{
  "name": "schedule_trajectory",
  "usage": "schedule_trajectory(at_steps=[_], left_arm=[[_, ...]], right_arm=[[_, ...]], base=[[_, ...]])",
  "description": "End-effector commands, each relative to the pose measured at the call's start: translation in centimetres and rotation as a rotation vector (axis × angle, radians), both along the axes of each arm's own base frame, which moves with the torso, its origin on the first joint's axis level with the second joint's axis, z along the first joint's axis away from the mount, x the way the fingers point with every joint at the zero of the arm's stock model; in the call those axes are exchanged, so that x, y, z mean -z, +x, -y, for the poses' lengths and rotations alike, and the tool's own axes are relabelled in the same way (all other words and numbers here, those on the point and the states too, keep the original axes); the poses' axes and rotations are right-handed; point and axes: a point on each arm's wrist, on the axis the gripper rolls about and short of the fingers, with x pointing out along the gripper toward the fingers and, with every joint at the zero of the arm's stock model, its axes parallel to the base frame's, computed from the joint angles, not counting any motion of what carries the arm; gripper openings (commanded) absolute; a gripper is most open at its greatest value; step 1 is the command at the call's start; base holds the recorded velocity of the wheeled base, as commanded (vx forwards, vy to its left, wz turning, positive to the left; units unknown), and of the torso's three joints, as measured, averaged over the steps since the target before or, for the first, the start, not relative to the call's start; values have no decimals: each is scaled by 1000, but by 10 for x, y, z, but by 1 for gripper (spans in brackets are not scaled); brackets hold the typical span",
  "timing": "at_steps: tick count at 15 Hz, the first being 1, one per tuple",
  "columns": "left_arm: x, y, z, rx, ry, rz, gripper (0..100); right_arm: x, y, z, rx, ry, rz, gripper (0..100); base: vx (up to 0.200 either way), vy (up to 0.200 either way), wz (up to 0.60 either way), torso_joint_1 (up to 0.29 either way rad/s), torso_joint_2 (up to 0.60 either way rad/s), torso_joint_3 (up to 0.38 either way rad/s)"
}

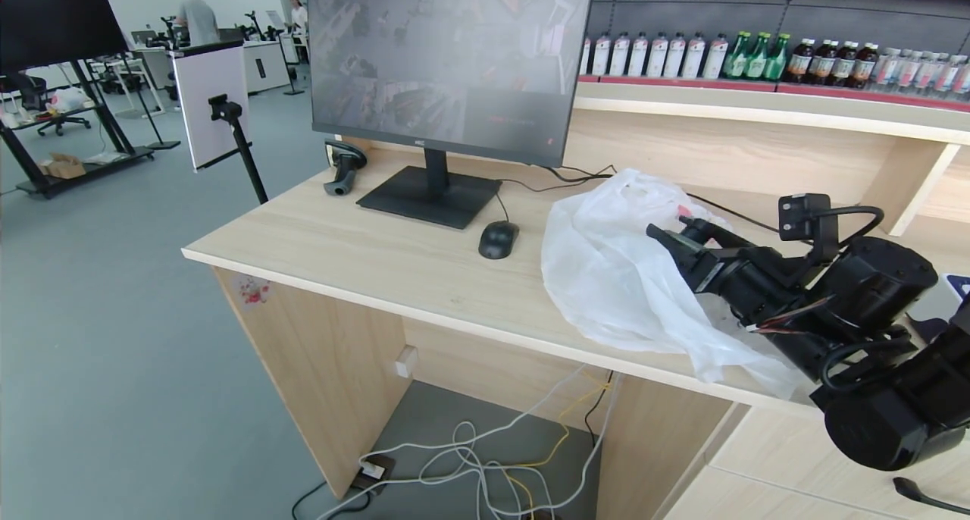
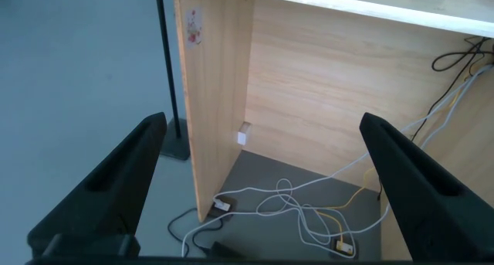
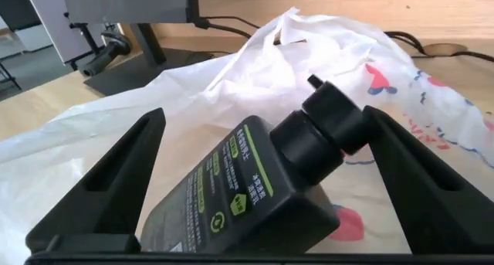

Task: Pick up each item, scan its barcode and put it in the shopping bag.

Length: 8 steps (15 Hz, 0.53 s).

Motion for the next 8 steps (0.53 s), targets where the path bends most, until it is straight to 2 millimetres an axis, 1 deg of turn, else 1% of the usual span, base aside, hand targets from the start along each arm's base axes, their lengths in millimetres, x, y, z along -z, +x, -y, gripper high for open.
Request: schedule_trajectory(at_steps=[1,3,6,8], left_arm=[[0,0,0,0,0,1,100],[0,0,0,0,0,1,100],[0,0,0,0,0,1,100],[0,0,0,0,0,1,100]], right_arm=[[-8,-2,3,10,-27,36,100],[-10,-6,5,30,-93,63,100],[-14,-8,5,34,-134,89,100],[-19,-13,5,36,-140,104,100]], base=[[0,0,0,0,0,0],[0,0,0,0,0,0],[0,0,0,0,0,0],[0,0,0,0,0,0]])
